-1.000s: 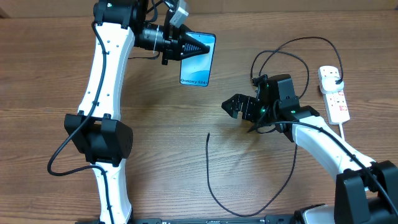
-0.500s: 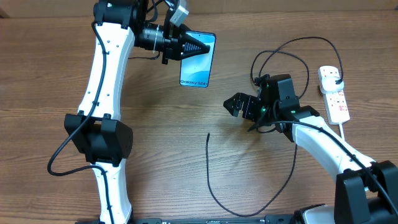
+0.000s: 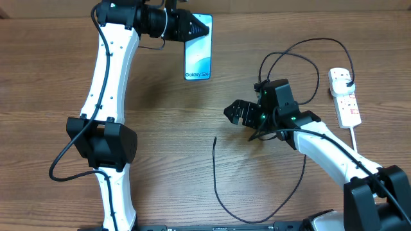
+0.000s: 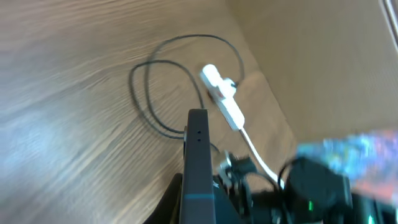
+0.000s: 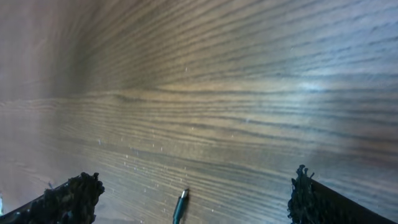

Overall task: Plug charger to phone and switch on socket
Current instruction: 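Lower the right gripper and grasp the cable's connector tip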

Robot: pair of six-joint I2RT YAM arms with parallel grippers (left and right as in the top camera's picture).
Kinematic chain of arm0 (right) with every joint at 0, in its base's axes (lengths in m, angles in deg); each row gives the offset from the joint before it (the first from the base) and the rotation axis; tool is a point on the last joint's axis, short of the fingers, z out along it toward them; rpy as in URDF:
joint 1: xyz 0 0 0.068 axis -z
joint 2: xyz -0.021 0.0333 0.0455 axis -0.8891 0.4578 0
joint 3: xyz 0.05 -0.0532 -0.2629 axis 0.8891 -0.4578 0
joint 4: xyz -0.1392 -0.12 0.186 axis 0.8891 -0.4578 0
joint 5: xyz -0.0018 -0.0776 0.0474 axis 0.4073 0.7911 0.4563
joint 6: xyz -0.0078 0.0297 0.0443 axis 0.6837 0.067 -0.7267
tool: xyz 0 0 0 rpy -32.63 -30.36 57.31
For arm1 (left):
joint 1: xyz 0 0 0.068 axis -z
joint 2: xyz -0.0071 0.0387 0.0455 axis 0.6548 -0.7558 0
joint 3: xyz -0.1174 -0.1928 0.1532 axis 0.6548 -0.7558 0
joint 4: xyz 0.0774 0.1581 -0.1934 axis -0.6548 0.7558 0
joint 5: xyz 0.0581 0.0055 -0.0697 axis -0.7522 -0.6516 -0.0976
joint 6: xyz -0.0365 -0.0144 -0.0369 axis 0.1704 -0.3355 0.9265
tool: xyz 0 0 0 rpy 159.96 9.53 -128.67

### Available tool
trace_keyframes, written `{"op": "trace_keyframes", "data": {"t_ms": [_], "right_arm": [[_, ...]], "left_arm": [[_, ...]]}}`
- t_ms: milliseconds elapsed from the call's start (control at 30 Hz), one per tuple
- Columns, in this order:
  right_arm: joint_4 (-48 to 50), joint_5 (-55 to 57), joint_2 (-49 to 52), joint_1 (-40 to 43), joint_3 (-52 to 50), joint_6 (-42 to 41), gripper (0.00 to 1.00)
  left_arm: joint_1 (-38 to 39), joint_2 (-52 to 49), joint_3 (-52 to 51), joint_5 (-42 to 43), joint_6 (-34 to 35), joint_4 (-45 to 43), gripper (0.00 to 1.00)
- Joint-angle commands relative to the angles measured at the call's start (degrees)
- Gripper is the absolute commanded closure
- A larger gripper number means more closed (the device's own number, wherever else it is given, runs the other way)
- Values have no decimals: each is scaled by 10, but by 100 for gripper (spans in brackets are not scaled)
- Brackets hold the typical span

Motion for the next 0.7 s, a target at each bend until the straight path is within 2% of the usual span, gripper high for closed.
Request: {"op": "trace_keyframes", "data": {"t_ms": [0,267,500,667], "right_arm": [[-10,10,-7,-19,10,12,0],[-24,53,-7,-94,12,48,0],[-76,127,-7,-140,40,47,0],[-93,174,-7,-177,41,47,0]], "left_arm": [[0,5,6,-57,154,-6,96],[-26,-17,5,-51,234,-17,96],[-47,-73,5,39,233,-18,95],[-53,-113,5,70,228,-20,95]]}}
